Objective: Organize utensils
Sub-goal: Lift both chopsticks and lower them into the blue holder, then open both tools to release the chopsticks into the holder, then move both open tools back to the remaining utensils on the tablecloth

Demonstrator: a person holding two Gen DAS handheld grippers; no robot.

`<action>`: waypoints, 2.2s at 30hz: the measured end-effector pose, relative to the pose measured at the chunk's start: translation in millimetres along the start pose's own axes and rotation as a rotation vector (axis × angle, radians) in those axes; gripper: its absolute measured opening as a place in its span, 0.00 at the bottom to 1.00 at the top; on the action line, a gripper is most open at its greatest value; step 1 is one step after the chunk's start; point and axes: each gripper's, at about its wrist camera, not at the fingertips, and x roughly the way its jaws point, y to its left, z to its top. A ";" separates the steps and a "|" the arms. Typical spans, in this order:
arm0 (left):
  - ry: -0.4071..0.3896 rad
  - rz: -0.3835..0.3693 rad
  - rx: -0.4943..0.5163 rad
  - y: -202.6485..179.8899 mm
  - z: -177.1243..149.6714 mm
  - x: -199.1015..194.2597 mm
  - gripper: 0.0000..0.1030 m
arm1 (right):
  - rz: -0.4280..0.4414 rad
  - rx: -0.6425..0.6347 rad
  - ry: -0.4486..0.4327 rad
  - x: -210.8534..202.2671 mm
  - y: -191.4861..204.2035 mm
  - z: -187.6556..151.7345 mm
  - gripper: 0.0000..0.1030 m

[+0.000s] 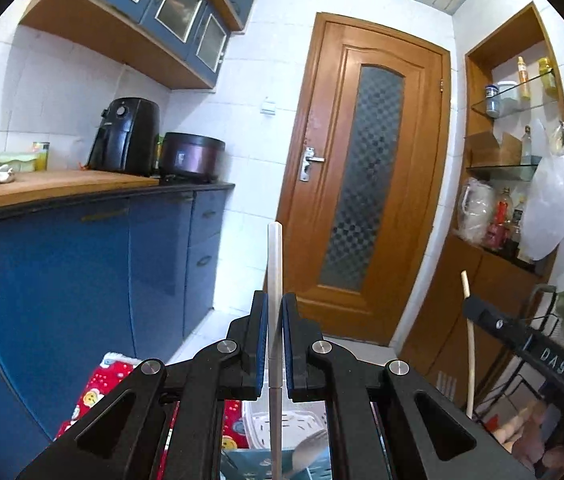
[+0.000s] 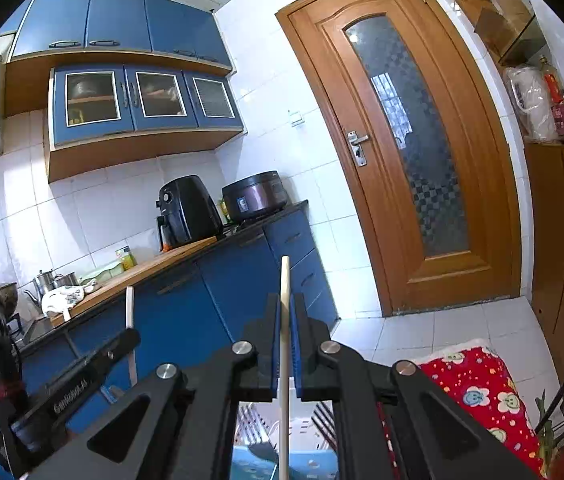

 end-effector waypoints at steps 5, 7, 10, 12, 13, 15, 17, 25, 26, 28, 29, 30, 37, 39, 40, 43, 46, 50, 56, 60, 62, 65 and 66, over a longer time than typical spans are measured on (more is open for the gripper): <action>0.030 0.009 0.003 -0.2 -15.1 11.2 0.07 | -0.022 -0.016 -0.025 9.5 -0.6 -8.0 0.06; 0.035 0.017 0.004 -0.8 -20.7 13.6 0.07 | -0.046 -0.045 -0.053 11.9 0.5 -13.8 0.06; 0.030 0.031 0.013 -1.7 -29.4 13.8 0.07 | -0.068 -0.075 -0.075 16.5 1.5 -22.4 0.06; 0.030 0.032 0.016 -2.5 -33.6 14.2 0.07 | -0.069 -0.083 -0.072 20.1 2.6 -27.0 0.06; 0.034 0.031 0.016 -2.7 -35.8 14.7 0.07 | -0.069 -0.087 -0.071 21.0 2.6 -29.7 0.06; 0.041 0.027 0.013 -2.8 -37.6 15.8 0.07 | -0.067 -0.105 -0.069 21.0 5.5 -35.2 0.06; 0.047 0.025 0.012 -1.6 -41.4 16.4 0.07 | -0.068 -0.130 -0.070 19.2 9.0 -39.1 0.06; 0.088 0.037 0.024 -0.4 -50.7 22.9 0.07 | -0.061 -0.153 -0.044 11.5 12.8 -46.4 0.07; 0.093 0.038 0.022 -0.9 -51.5 23.2 0.07 | -0.057 -0.145 -0.037 11.3 12.0 -46.2 0.08; 0.103 0.038 0.018 -0.8 -52.6 23.1 0.07 | -0.058 -0.141 -0.030 10.1 11.0 -45.9 0.10; 0.111 0.038 0.014 -0.7 -53.1 23.1 0.07 | -0.059 -0.140 -0.028 9.5 11.0 -45.7 0.12; 0.116 0.038 0.012 -0.7 -53.2 22.6 0.07 | -0.057 -0.136 -0.025 8.6 10.8 -45.7 0.12; 0.144 0.035 0.015 -2.6 -51.3 15.3 0.22 | -0.035 -0.115 -0.032 -3.9 13.4 -38.2 0.22; 0.142 0.036 0.019 -3.0 -50.1 10.9 0.28 | -0.026 -0.115 -0.035 -8.9 15.7 -35.8 0.24; 0.140 0.034 0.020 -2.9 -49.5 8.1 0.30 | -0.023 -0.116 -0.036 -12.0 17.2 -34.7 0.24; 0.137 0.032 0.022 -2.3 -47.8 -0.4 0.31 | -0.016 -0.105 -0.039 -22.3 19.2 -32.7 0.24; 0.142 0.030 0.020 -0.7 -46.6 -9.1 0.31 | -0.010 -0.085 -0.028 -30.8 19.6 -31.3 0.25; 0.153 0.028 0.021 0.8 -45.1 -20.1 0.31 | -0.031 -0.082 -0.005 -39.5 23.8 -33.0 0.25; 0.164 0.025 0.012 6.4 -48.1 -43.2 0.32 | -0.046 -0.079 0.061 -54.4 29.1 -43.4 0.25; 0.194 0.022 0.006 10.7 -53.5 -57.3 0.33 | -0.051 -0.082 0.113 -65.4 31.6 -53.9 0.25; 0.214 0.022 0.002 13.6 -56.7 -64.1 0.33 | -0.052 -0.080 0.136 -70.7 31.5 -59.6 0.25; 0.242 0.023 -0.001 17.5 -62.7 -73.8 0.33 | -0.050 -0.070 0.182 -76.9 31.7 -69.0 0.25; 0.251 0.025 -0.001 18.6 -64.6 -76.2 0.33 | -0.050 -0.066 0.197 -79.4 31.4 -72.4 0.25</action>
